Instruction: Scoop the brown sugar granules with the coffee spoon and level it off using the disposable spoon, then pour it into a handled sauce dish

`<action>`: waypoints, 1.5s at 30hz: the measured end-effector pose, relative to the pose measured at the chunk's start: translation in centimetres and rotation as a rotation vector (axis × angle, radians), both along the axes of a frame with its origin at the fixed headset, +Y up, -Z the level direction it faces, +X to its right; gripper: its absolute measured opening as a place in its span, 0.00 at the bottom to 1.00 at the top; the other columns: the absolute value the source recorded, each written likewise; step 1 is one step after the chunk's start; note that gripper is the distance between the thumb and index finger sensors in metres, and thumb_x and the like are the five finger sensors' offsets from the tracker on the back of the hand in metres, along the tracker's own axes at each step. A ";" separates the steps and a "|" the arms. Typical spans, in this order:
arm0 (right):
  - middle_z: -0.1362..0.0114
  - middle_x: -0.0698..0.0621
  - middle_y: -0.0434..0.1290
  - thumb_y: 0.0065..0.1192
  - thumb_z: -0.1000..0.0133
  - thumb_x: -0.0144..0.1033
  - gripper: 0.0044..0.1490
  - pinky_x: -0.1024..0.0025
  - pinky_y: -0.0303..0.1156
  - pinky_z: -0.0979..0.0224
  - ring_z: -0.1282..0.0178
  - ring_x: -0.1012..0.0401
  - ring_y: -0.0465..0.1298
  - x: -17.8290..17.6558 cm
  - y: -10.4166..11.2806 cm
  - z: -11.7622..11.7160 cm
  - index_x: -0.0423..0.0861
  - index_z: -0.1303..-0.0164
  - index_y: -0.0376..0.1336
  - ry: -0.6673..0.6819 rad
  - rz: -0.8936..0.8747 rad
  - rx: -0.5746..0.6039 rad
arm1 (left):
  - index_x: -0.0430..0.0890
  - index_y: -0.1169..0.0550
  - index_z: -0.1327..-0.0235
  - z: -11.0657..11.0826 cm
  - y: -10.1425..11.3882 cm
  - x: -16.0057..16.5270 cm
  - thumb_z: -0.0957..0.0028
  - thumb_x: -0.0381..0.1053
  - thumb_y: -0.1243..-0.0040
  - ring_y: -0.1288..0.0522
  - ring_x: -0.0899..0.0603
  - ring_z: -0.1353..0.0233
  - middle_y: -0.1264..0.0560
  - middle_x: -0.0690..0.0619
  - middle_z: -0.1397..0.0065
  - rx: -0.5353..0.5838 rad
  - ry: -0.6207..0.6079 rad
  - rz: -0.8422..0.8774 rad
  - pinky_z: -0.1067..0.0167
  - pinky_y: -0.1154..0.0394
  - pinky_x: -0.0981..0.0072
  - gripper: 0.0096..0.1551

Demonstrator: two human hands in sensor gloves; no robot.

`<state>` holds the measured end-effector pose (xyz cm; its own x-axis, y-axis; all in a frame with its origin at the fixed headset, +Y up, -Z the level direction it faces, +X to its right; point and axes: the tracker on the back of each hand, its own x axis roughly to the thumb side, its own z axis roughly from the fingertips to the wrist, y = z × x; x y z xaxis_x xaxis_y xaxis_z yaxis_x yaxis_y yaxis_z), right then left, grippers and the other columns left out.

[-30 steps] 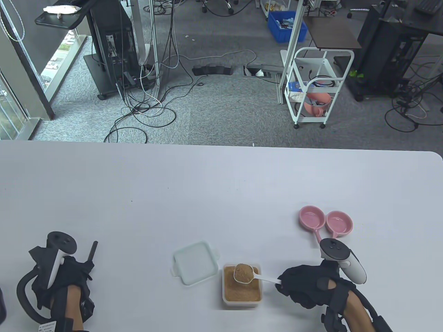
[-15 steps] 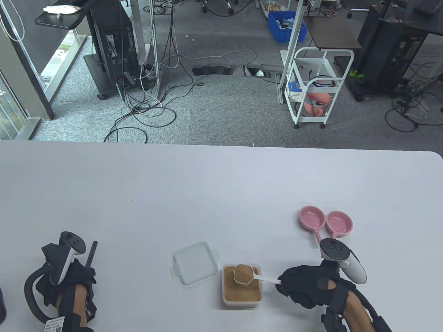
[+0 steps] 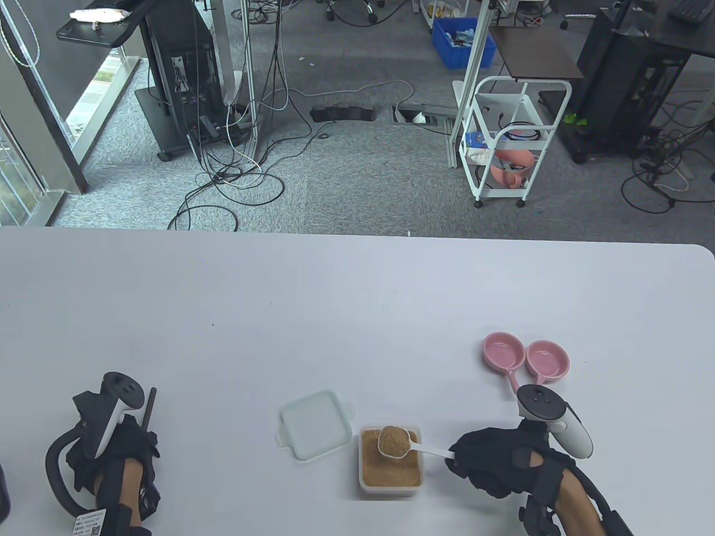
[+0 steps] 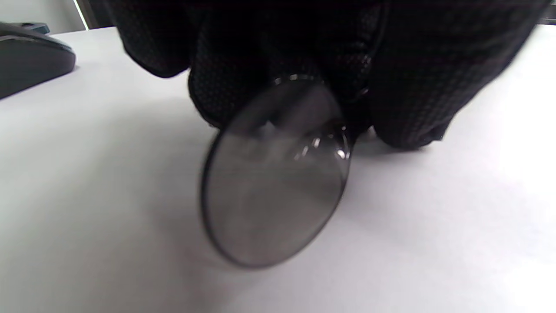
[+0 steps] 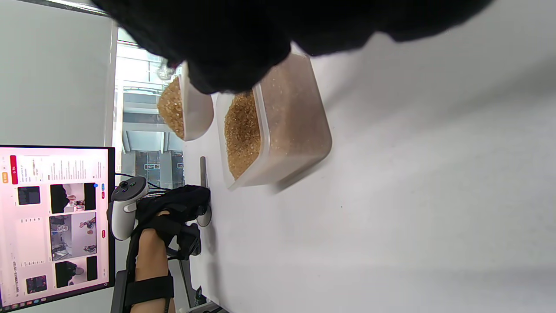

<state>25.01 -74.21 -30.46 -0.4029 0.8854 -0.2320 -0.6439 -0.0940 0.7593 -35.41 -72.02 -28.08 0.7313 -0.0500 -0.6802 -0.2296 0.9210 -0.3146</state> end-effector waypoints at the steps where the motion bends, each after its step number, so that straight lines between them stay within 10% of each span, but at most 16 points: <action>1: 0.67 0.55 0.81 0.62 0.44 0.46 0.26 0.54 0.76 0.57 0.80 0.60 0.78 0.0 0.0 0.0 0.43 0.45 0.75 -0.001 -0.001 0.000 | 0.62 0.14 0.50 -0.1 0.1 0.1 0.58 0.67 0.26 0.16 0.48 0.38 0.16 0.62 0.43 0.002 -0.016 -0.001 0.28 0.28 0.47 0.24; 10: 0.67 0.55 0.81 0.63 0.44 0.46 0.26 0.54 0.76 0.57 0.81 0.60 0.78 0.2 0.1 0.0 0.43 0.45 0.75 -0.017 -0.001 0.004 | 0.65 0.15 0.50 -0.8 3.9 3.8 0.58 0.67 0.28 0.11 0.52 0.45 0.12 0.64 0.49 0.295 -0.196 0.001 0.32 0.23 0.53 0.23; 23: 0.67 0.55 0.81 0.62 0.44 0.46 0.26 0.54 0.76 0.57 0.81 0.60 0.78 0.4 0.2 0.0 0.43 0.45 0.75 -0.028 0.006 -0.010 | 0.65 0.16 0.48 1.5 8.8 17.0 0.56 0.65 0.31 0.14 0.51 0.42 0.14 0.64 0.48 0.743 -0.728 0.161 0.27 0.26 0.51 0.22; 35: 0.67 0.55 0.81 0.62 0.44 0.46 0.26 0.54 0.76 0.57 0.81 0.60 0.78 0.4 0.3 -0.1 0.43 0.45 0.75 -0.029 0.004 -0.017 | 0.64 0.16 0.50 5.5 5.9 27.8 0.57 0.65 0.32 0.15 0.52 0.43 0.14 0.64 0.50 0.725 -1.175 0.082 0.27 0.26 0.53 0.21; 45: 0.67 0.55 0.81 0.62 0.44 0.46 0.26 0.55 0.76 0.57 0.81 0.60 0.78 0.4 0.3 -0.1 0.42 0.45 0.75 -0.024 0.006 -0.021 | 0.65 0.16 0.51 5.9 4.3 29.8 0.57 0.65 0.31 0.15 0.52 0.43 0.14 0.64 0.50 0.670 -1.250 0.047 0.27 0.26 0.53 0.21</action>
<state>25.37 -73.96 -30.53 -0.4027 0.8775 -0.2604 -0.6612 -0.0822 0.7457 -5.63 -67.74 -22.19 0.8515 0.0600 0.5209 -0.1638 0.9741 0.1556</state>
